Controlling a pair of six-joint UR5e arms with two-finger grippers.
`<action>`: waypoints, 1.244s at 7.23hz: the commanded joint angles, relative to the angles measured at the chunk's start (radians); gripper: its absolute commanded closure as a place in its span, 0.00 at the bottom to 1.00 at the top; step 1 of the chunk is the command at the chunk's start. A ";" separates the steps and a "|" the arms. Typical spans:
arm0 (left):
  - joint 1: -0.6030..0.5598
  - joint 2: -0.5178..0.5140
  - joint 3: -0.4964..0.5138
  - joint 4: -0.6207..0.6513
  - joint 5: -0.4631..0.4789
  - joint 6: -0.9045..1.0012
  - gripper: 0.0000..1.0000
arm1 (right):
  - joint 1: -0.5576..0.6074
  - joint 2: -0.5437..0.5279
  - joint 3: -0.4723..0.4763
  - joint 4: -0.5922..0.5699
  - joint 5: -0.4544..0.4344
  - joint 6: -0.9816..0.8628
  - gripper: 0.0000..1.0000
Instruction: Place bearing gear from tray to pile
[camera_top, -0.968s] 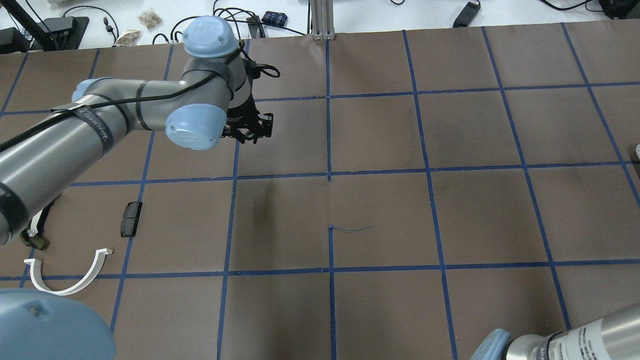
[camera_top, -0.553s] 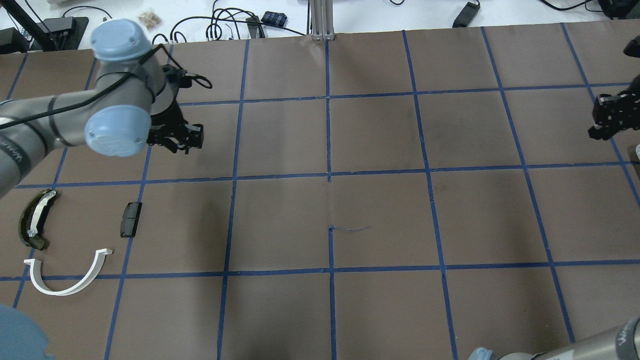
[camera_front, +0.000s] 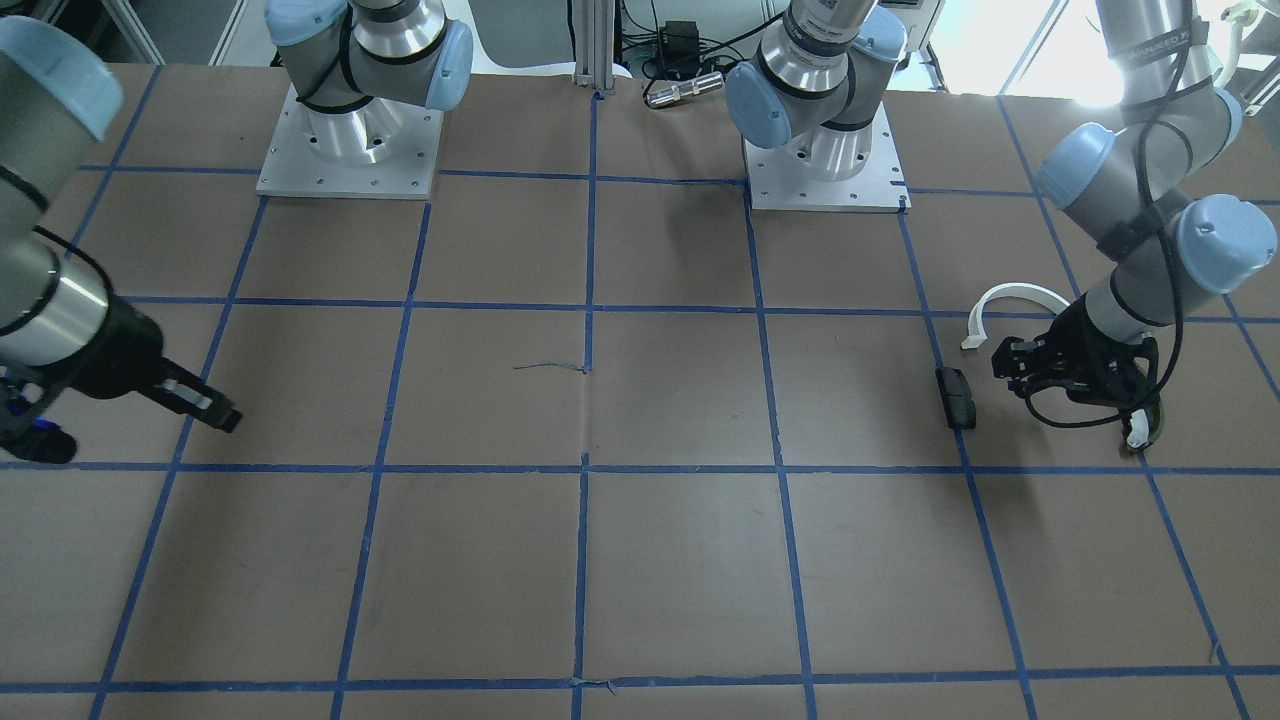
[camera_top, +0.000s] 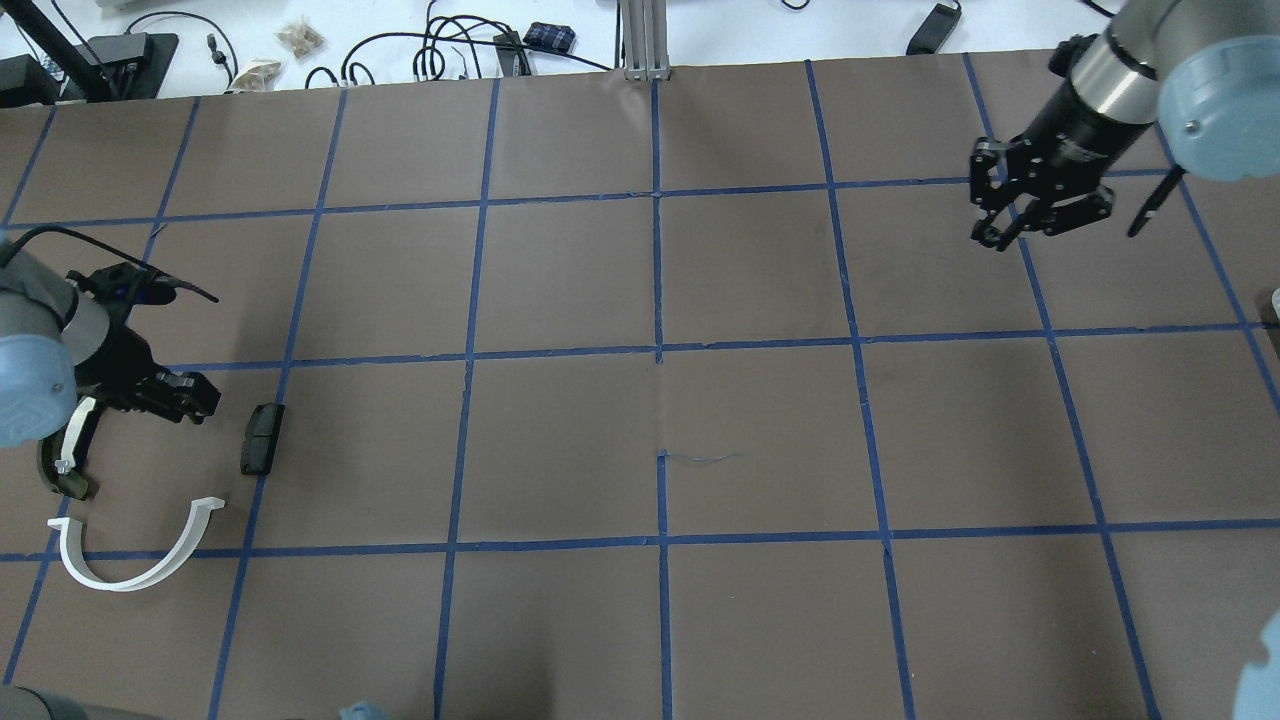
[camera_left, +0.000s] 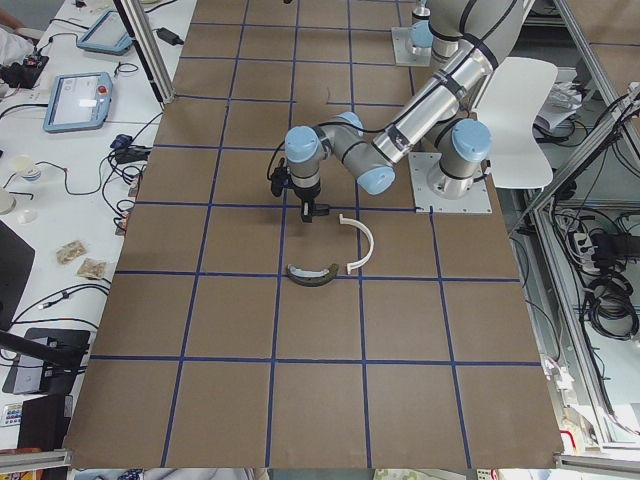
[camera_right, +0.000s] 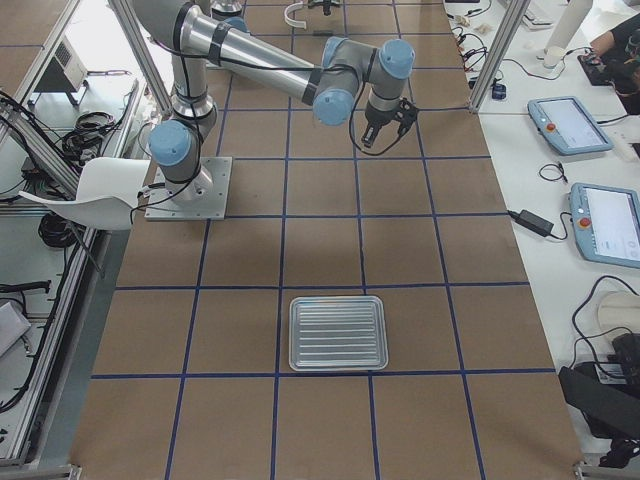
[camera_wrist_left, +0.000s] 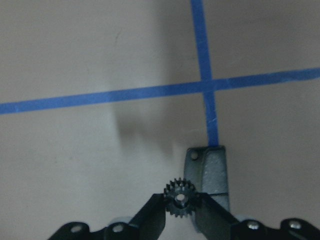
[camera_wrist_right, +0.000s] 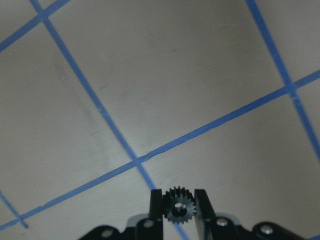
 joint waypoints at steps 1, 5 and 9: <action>0.115 -0.028 -0.050 0.098 -0.001 0.069 1.00 | 0.244 0.060 0.046 -0.161 -0.010 0.348 0.77; 0.108 -0.060 -0.015 0.103 0.013 0.072 0.29 | 0.522 0.273 0.174 -0.658 -0.024 0.779 0.76; -0.237 -0.056 0.190 -0.030 -0.040 -0.129 0.08 | 0.519 0.257 0.146 -0.620 -0.138 0.723 0.00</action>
